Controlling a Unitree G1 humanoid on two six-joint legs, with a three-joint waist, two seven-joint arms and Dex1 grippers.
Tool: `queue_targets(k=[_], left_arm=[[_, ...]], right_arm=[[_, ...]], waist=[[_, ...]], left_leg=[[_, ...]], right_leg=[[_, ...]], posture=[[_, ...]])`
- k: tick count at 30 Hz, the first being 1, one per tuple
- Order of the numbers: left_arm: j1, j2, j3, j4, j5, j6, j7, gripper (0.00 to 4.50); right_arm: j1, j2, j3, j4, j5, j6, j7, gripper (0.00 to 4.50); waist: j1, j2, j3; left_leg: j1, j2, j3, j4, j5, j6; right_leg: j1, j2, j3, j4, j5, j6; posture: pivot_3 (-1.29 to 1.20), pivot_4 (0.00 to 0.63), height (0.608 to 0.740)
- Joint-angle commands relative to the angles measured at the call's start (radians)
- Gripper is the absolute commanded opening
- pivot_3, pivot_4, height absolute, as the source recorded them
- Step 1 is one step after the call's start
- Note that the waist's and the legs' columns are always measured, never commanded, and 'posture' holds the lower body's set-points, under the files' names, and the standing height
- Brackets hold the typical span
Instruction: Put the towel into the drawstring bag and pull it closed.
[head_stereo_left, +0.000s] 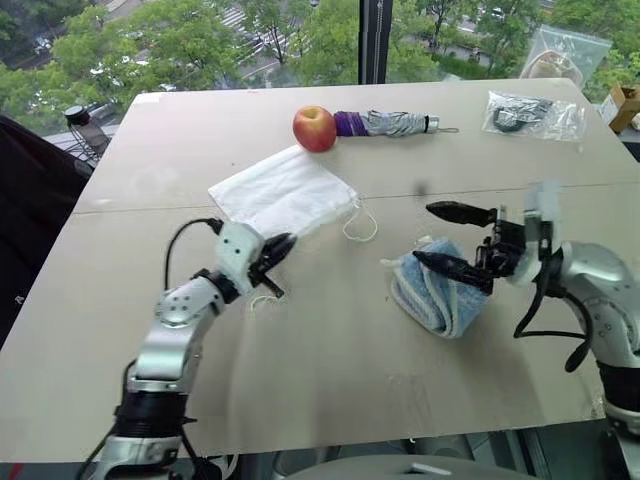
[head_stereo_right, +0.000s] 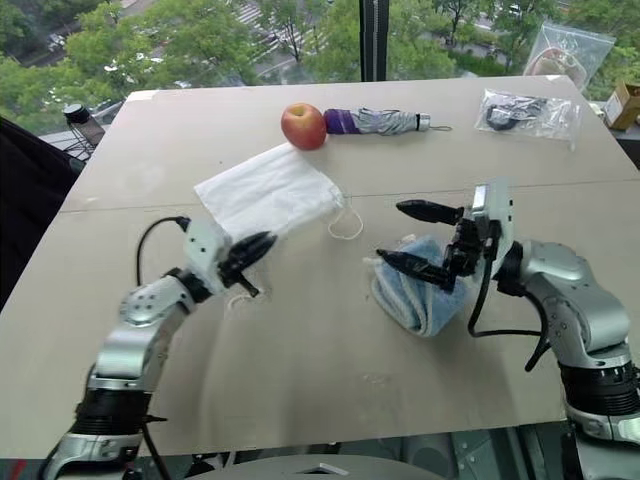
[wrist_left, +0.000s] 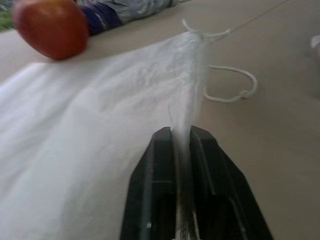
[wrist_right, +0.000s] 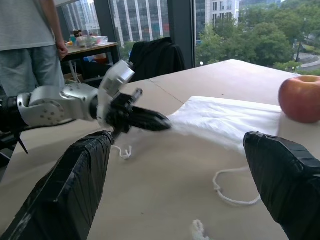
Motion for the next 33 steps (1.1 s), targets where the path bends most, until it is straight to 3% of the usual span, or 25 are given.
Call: queue_targets(k=[1,2,7,16,20,21,26,27,33], left_arm=[[-0.012,0.001,0.004,0.014,-0.032,0.014,-0.043,1.91],[-0.018,0.003,0.001,0.028,-0.02,0.006,-0.043,2.57],[-0.037,0.009,-0.005,0.079,0.024,-0.04,-0.044,4.47],[-0.068,-0.03,-0.006,0.146,0.072,-0.112,-0.006,4.47],[-0.07,-0.042,0.022,0.172,0.012,-0.003,-0.016,3.45],[-0.067,-0.046,0.029,0.172,-0.006,0.017,-0.022,2.78],[-0.064,-0.039,0.04,0.181,-0.051,0.107,-0.035,0.32],[-0.064,-0.039,0.041,0.184,-0.055,0.116,-0.037,0.06],[-0.063,-0.046,0.052,0.191,-0.082,0.162,-0.043,0.06]], right_arm=[[0.011,0.006,-0.001,-0.049,-0.002,-0.017,-0.022,4.5],[0.016,0.008,0.005,-0.05,-0.007,-0.021,-0.025,4.5],[0.028,0.013,0.019,-0.05,-0.025,-0.038,-0.033,4.5],[0.031,0.017,0.025,-0.043,-0.038,-0.05,-0.038,4.5],[0.027,0.017,0.025,-0.034,-0.04,-0.053,-0.035,4.5],[0.025,0.017,0.025,-0.031,-0.041,-0.055,-0.035,4.5],[0.023,0.021,0.03,-0.027,-0.045,-0.063,-0.038,4.5],[0.023,0.021,0.03,-0.026,-0.046,-0.065,-0.038,4.5],[0.031,0.019,0.025,-0.025,-0.048,-0.072,-0.036,4.5]], waist=[[-0.009,0.0,0.0],[-0.011,0.0,0.0],[-0.012,0.0,0.0],[-0.011,0.0,0.0],[-0.013,0.0,0.0],[-0.013,0.0,0.0],[-0.014,0.0,0.0],[-0.014,0.0,0.0],[-0.015,0.0,-0.001]], left_leg=[[-0.001,0.0,0.0,0.0,0.0,0.0],[-0.001,0.0,0.0,0.0,0.0,0.0],[0.0,0.0,0.0,0.0,0.0,0.0],[0.0,0.0,0.0,0.001,0.0,0.0],[0.0,0.0,0.0,0.001,0.0,0.0],[0.0,0.0,0.0,0.001,0.0,0.0],[0.002,0.0,0.001,0.001,-0.001,0.002],[0.002,0.0,0.001,0.001,-0.001,0.002],[0.003,0.0,0.001,0.001,-0.001,0.002]], right_leg=[[0.0,0.0,0.0,0.0,0.0,0.0],[-0.001,0.0,0.0,0.0,0.0,0.0],[0.0,0.0,0.0,0.001,0.001,0.0],[0.0,0.0,0.0,0.001,0.002,0.0],[0.0,0.0,0.001,0.001,0.002,0.0],[0.0,0.0,0.001,0.001,0.002,0.0],[0.0,0.0,0.001,0.003,0.002,0.0],[0.0,0.001,0.001,0.004,0.002,0.0],[0.0,0.001,0.002,0.005,0.002,0.0]], posture=[[0.0,0.15,0.74],[0.0,0.15,0.74],[0.0,0.15,0.74],[0.0,0.15,0.74],[0.0,0.15,0.74],[0.0,0.15,0.74],[0.0,0.15,0.74],[0.0,0.15,0.74],[0.0,0.15,0.74]])
